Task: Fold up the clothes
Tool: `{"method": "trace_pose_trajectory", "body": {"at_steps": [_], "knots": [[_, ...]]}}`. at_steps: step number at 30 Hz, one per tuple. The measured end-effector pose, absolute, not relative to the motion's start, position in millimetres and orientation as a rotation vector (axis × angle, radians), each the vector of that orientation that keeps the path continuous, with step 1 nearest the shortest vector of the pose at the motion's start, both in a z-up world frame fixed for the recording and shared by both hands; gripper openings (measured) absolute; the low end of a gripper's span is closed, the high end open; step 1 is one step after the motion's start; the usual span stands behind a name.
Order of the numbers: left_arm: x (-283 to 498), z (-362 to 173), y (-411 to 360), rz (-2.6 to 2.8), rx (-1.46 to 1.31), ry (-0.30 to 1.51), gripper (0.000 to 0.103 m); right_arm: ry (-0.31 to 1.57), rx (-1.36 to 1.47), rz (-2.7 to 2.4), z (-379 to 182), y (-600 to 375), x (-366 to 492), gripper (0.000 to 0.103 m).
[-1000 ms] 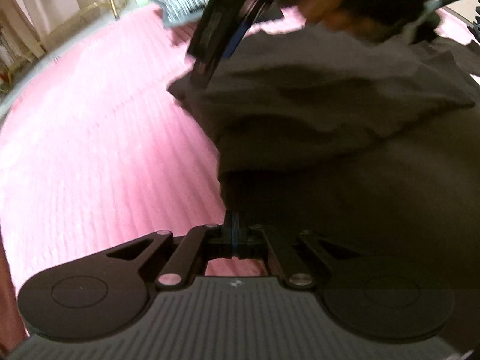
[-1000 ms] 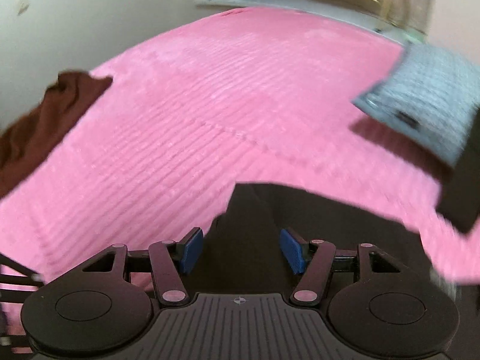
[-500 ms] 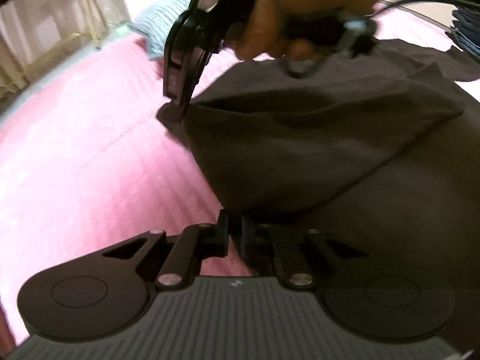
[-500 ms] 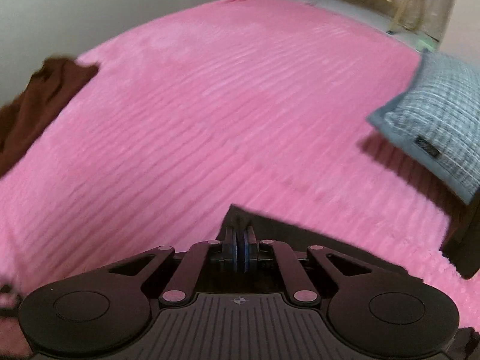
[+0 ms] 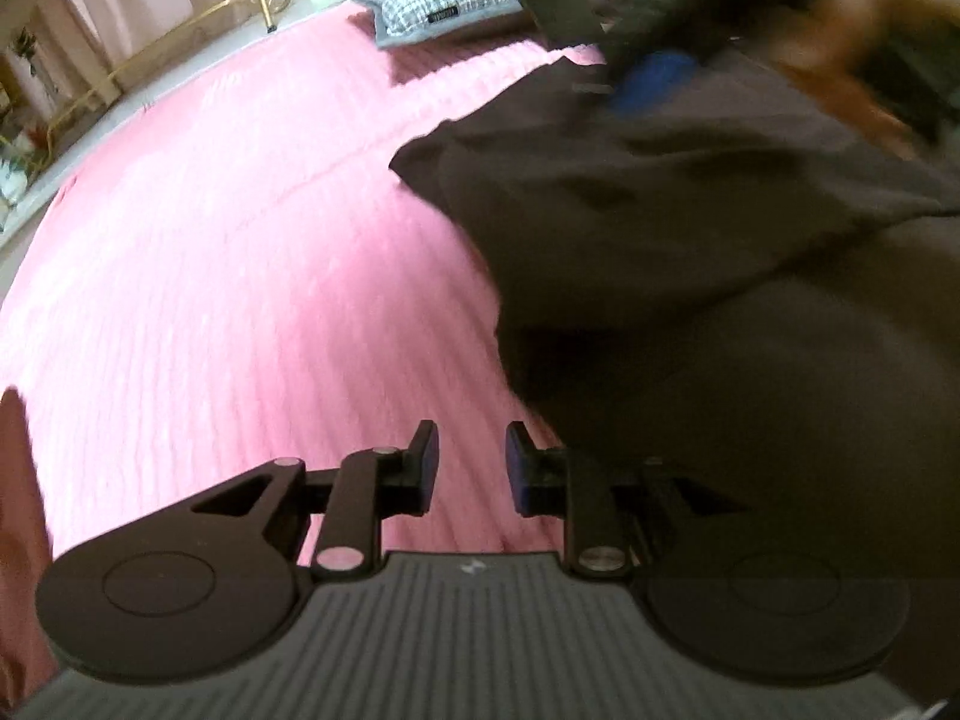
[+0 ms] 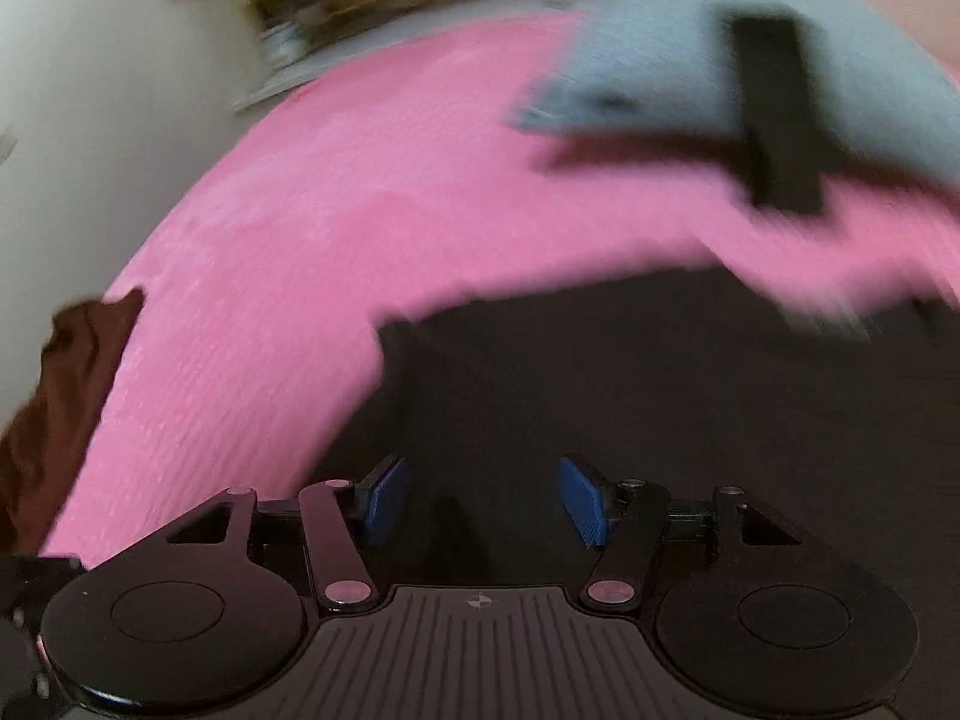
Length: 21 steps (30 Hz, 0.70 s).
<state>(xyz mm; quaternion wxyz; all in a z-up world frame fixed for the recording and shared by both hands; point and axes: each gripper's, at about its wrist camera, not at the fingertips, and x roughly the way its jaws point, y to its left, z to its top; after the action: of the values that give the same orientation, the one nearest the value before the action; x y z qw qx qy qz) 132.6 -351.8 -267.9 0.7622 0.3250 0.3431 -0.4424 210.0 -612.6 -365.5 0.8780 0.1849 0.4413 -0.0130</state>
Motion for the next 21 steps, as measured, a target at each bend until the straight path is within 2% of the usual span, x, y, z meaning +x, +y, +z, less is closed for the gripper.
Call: {"method": "trace_pose_trajectory", "body": {"at_steps": [5,10,16,21], "knots": [[102,-255,-344,-1.051,0.743,0.762,0.022,0.979,0.537,-0.307,-389,-654,88,0.059],[58,-248,-366,-1.204,0.804,0.711,0.031,0.938,0.698,-0.495,-381,-682,1,0.06],[-2,-230,-433,-1.38,0.856,0.605,0.047,0.921,0.837,-0.704,-363,-712,-79,0.06],[-60,-219,-498,-1.473,0.939,0.521,0.051,0.84,0.842,-0.749,-340,-766,-136,0.061]]}}
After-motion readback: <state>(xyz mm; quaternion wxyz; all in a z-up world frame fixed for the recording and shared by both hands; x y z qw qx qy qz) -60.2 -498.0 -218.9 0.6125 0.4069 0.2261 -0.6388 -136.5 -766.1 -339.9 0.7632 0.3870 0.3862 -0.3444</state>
